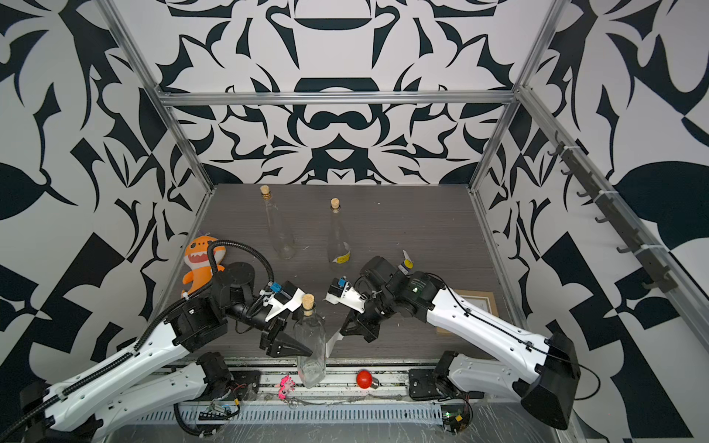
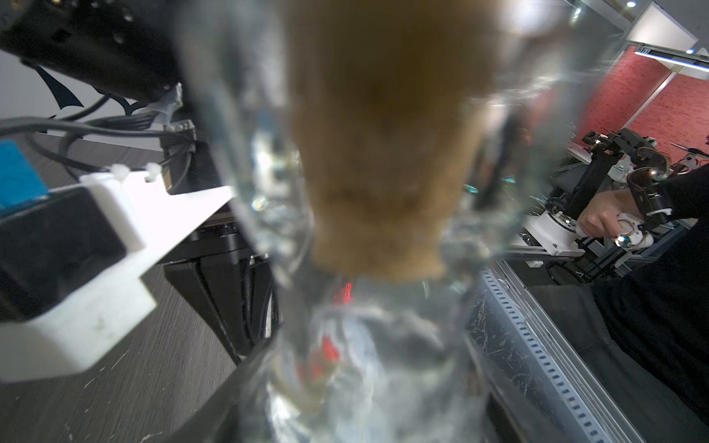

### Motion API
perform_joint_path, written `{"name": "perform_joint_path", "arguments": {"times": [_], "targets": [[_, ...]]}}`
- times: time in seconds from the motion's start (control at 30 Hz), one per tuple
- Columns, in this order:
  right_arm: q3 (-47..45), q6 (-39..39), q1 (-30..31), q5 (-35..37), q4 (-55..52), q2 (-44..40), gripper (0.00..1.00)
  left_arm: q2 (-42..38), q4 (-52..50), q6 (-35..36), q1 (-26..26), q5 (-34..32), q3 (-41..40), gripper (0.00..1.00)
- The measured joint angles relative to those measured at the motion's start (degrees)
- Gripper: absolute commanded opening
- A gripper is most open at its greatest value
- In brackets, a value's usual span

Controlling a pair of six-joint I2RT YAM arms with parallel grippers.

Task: Remove the label from the bottle
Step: Tear open the label from the bottle, then place the label at the center of the board.

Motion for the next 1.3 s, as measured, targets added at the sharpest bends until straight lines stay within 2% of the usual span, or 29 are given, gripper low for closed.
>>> {"name": "perform_joint_path", "arguments": {"times": [0.23,0.7,0.8,1.0,1.3], "targets": [[0.57,-0.68,-1.11,0.07,0.09,0.74,0.0,-0.63,2.01,-2.08,-0.07,4.24,0.17,0.0],[0.79,-0.66,-4.63,2.54,1.4,4.28,0.0,-0.02,1.53,-1.57,-0.07,5.6,2.05,0.0],[1.18,-0.13,-6.54,5.18,1.27,4.55,0.0,-0.02,0.52,-0.72,-0.07,3.39,2.05,0.0],[5.35,2.1,-11.61,12.92,-1.81,6.29,0.0,-1.62,-1.95,0.83,-0.07,-6.32,1.9,0.0],[5.81,3.56,-23.3,18.86,-8.41,1.88,0.0,-5.7,-2.08,1.6,-0.07,-16.63,-0.17,0.0]]}}
